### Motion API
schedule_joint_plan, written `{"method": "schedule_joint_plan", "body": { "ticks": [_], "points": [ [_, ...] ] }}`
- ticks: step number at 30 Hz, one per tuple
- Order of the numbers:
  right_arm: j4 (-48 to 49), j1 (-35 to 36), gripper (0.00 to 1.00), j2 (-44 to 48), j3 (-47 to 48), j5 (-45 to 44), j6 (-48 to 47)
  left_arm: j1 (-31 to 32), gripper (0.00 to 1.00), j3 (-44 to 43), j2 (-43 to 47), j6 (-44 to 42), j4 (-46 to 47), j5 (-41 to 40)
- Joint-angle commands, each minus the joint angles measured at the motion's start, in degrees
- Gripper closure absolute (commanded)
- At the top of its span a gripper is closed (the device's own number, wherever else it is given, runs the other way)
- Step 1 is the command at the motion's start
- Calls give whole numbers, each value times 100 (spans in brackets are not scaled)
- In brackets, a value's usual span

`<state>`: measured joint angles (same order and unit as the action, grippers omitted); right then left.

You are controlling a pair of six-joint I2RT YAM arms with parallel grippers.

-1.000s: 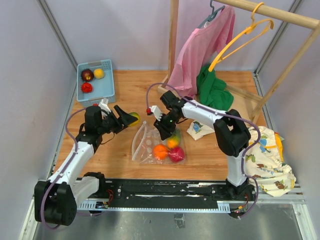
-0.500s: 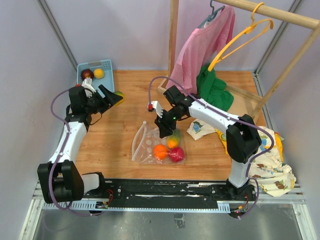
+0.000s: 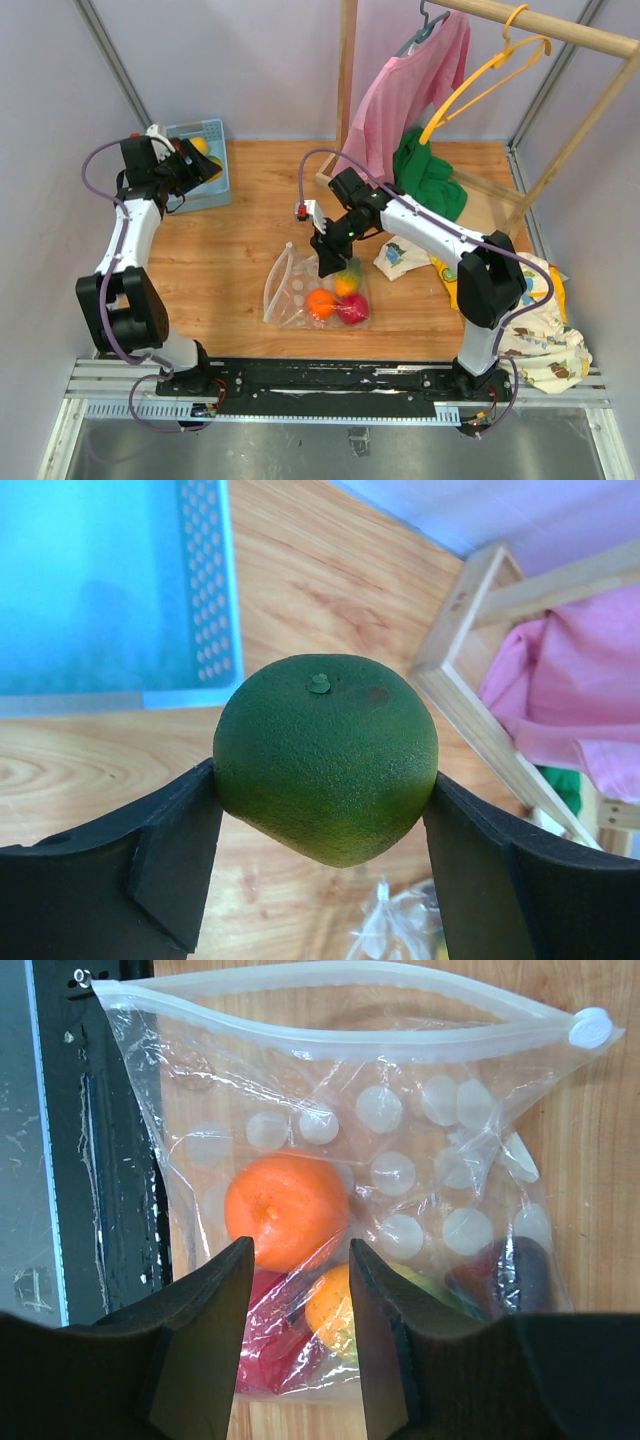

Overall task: Open the zip-top bag and remove the fake food
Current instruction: Place the fake fruit in the bin.

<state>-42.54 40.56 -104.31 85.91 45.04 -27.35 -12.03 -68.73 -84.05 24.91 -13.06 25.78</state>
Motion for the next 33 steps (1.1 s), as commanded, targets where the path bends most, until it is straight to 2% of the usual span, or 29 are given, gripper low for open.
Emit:
{"method": "schedule_joint_plan", "body": {
  "ticks": [1, 8, 20, 33],
  "points": [
    [-379, -57, 55, -16, 385, 220, -202, -105, 60, -601, -549, -506, -223, -495],
    [-663, -141, 55, -184, 725, 74, -495, -116, 60, -1366, -1510, -586, -280, -1065],
    [-1049, -623, 55, -763, 1513, 143, -711, -121, 63, -2204, -2649, -624, -320, -1735],
    [-823, -934, 55, -1251, 1886, 350, -475, -121, 65, -3035, -3407, -865, -529, -2354]
  ]
}}
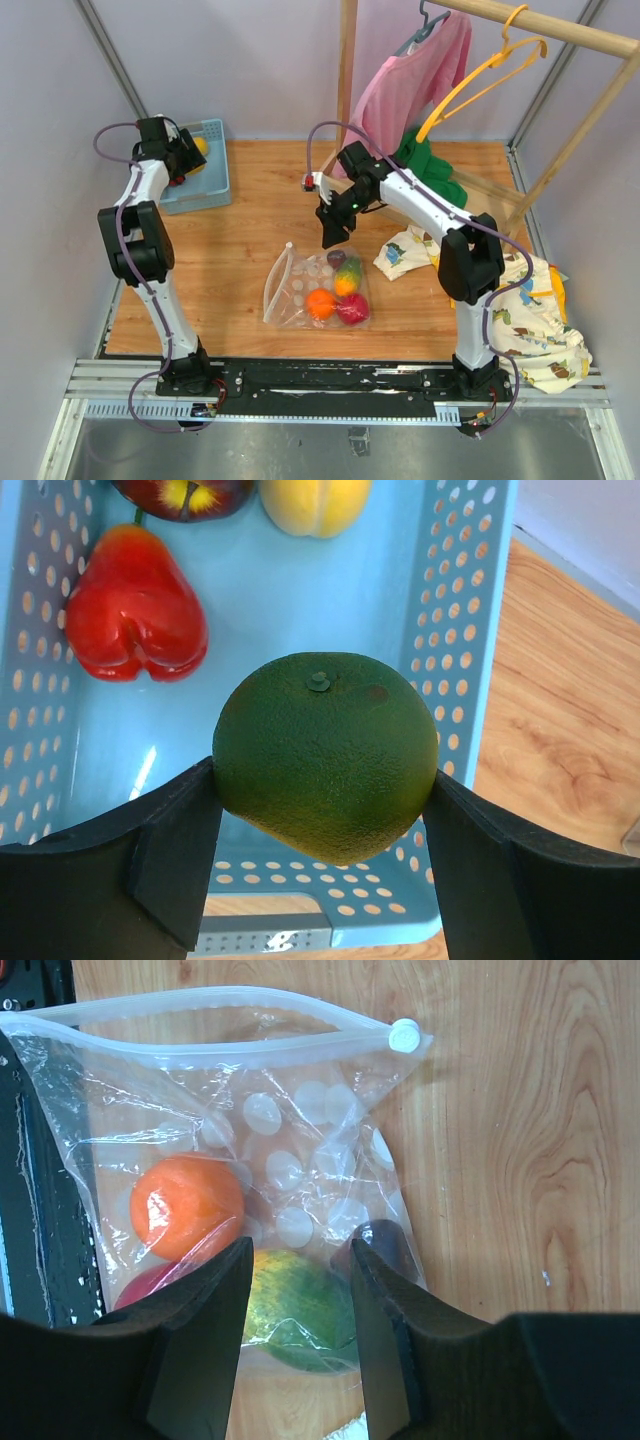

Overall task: Open the zip-top bag and remove the fake food
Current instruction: Place the fake fruit in the bin.

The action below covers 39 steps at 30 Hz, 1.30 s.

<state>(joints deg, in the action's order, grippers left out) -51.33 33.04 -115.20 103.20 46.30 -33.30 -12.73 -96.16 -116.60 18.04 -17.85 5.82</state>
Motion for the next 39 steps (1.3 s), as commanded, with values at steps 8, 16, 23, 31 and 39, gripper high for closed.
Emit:
{"method": "schedule_joint_plan", "body": {
  "ticks": [8, 16, 23, 31, 39],
  "points": [
    [280, -262, 55, -291, 158, 169, 351, -39, 68, -452, -463, -250, 266, -700],
    [378, -381, 55, -359, 186, 169, 511, 114, 69, -842, -963, -382, 599, -863],
    [422, -428, 55, -390, 182, 230, 609, 459, 69, -766, -1222, -1188, 1347, -1729],
    [422, -447, 55, -381, 152, 257, 649, 658, 69, -716, -1480, -2005, 2040, -2002],
    [420, -447, 54, -351, 101, 255, 658, 666, 68, -730, -1726, -2184, 2245, -2047]
  ]
}}
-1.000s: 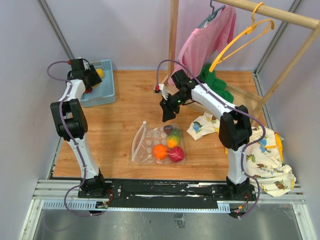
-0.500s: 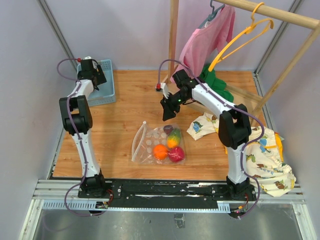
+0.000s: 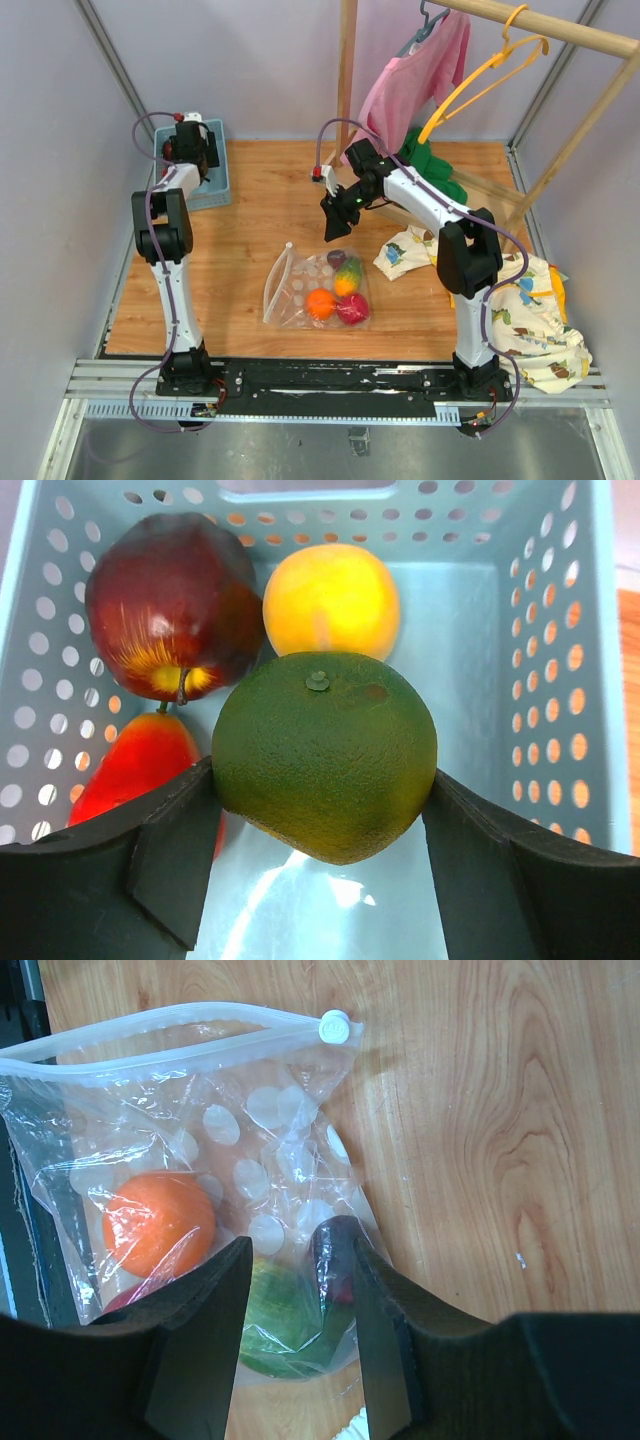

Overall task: Open the zip-top bag and remove the fake food
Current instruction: Place the fake fruit in the bin.

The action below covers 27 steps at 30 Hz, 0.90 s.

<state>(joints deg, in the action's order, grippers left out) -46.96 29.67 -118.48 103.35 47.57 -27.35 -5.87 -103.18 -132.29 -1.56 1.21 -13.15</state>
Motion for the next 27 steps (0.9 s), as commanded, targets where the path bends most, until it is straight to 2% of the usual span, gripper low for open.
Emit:
{"method": "schedule_joint_plan", "body": {
  "ticks": [1, 2, 6, 9, 14, 27],
  "points": [
    [-20, -111, 54, -22, 81, 134, 71, -20, 67, -27, -183, -220, 344, -153],
    [-10, -111, 54, -18, 73, 138, 72, -22, 66, -25, -215, -210, 340, -165],
    [-7, -111, 54, -5, 47, 143, 81, -25, 44, 2, -290, -92, 280, -386],
    [-15, -111, 53, 7, 28, 152, 90, -26, 24, -17, -309, -76, 265, -481],
    [-15, -111, 51, 20, 10, 195, 122, -25, 2, -10, -267, -44, 216, -482],
    [-88, -102, 50, 303, -43, 299, 138, -24, 1, -313, 111, 33, -354, -452]
  ]
}}
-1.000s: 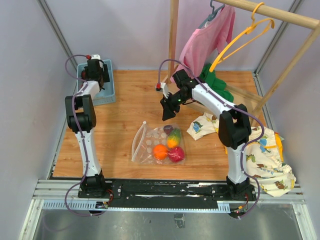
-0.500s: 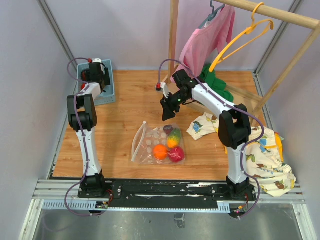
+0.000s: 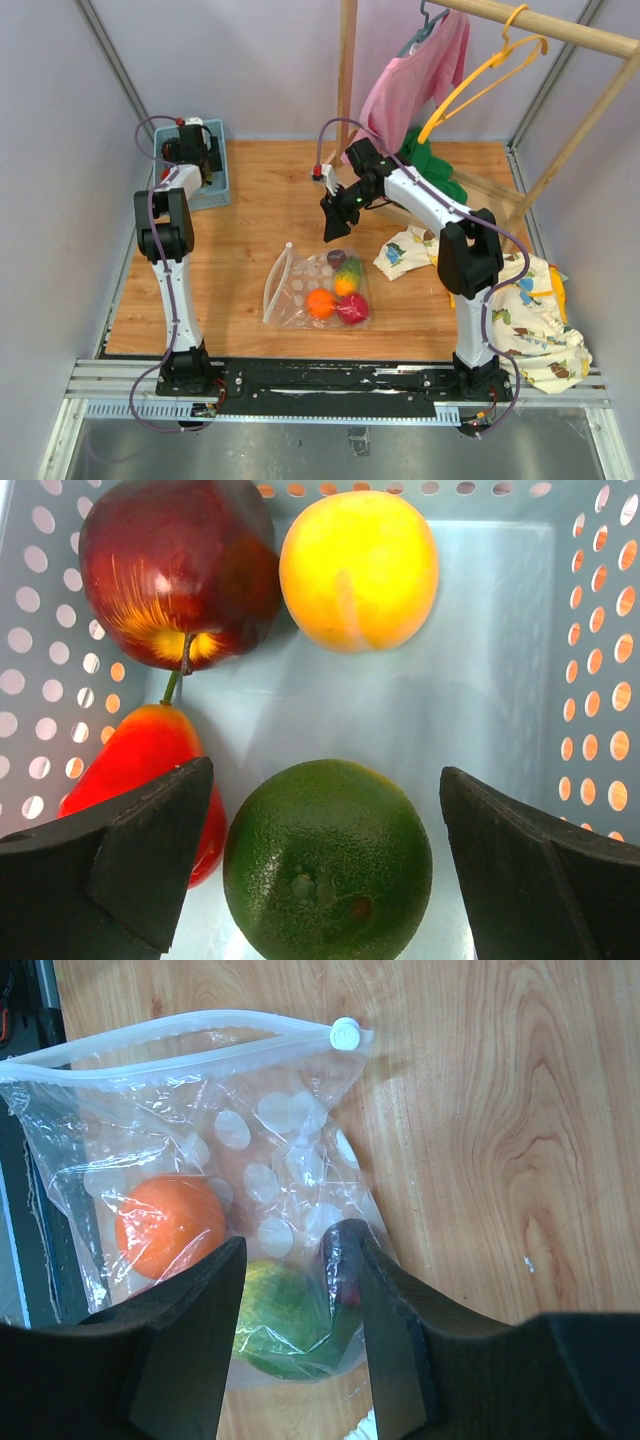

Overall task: Open the zip-top bag and remove the fake food
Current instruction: Place the fake fruit in the bin, then pick up the fake fruit from the zipper food storage bag.

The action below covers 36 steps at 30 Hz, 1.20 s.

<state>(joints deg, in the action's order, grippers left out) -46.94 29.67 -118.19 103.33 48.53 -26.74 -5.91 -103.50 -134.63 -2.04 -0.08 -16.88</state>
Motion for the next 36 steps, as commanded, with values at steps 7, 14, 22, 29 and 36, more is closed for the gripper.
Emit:
{"method": "schedule_joint_plan", "body": {
  "ticks": [7, 14, 22, 29, 36],
  "points": [
    [-272, -102, 47, 437, -49, 363, -88, -18, 1, -77, 1137, 329, -411, 464],
    [-343, -77, 46, 977, -287, 478, -304, -16, 1, 931, 2551, 976, -240, 1697],
    [-209, -52, 46, 1540, -719, 725, -554, -23, 1, 2130, 3914, 2289, -450, 3330],
    [-361, -40, 42, 2078, -1193, 1318, -1784, -63, 1, 3419, 5321, 2930, -88, 4803],
    [-1260, 3, 36, 2351, -1564, 1957, -3480, -380, 1, 4794, 6500, 4053, 681, 5637]
  ]
}}
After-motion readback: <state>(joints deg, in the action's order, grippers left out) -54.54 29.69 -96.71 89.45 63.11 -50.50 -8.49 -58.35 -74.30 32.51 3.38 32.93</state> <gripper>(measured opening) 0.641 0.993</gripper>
